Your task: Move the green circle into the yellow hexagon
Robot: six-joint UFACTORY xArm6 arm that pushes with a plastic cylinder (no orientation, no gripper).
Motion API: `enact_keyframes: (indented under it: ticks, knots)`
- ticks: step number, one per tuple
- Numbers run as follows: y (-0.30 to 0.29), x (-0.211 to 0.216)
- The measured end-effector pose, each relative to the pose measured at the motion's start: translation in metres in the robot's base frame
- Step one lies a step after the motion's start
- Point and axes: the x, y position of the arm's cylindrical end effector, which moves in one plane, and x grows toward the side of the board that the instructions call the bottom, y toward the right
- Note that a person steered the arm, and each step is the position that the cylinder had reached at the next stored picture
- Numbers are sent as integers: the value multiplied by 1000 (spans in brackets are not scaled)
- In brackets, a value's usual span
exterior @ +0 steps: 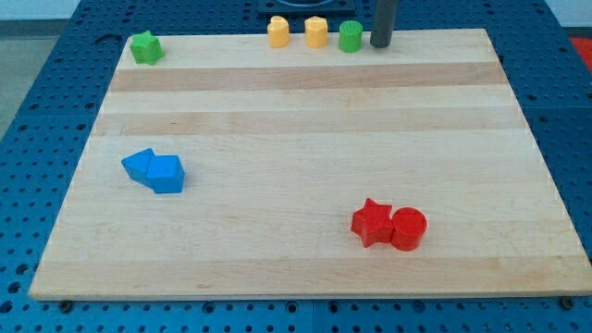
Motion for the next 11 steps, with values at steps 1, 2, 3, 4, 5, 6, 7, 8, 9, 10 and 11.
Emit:
enact_keyframes:
  ticks: [1,2,3,4,5,6,7,8,9,10,11]
  knots:
    - [-14,0]
    - [-26,0]
    - [-37,0]
    - [-40,0]
    - [-41,0]
    - [-40,0]
    - [5,20]
    - [24,79]
    - [-3,148]
    - [-54,230]
    - [-119,312]
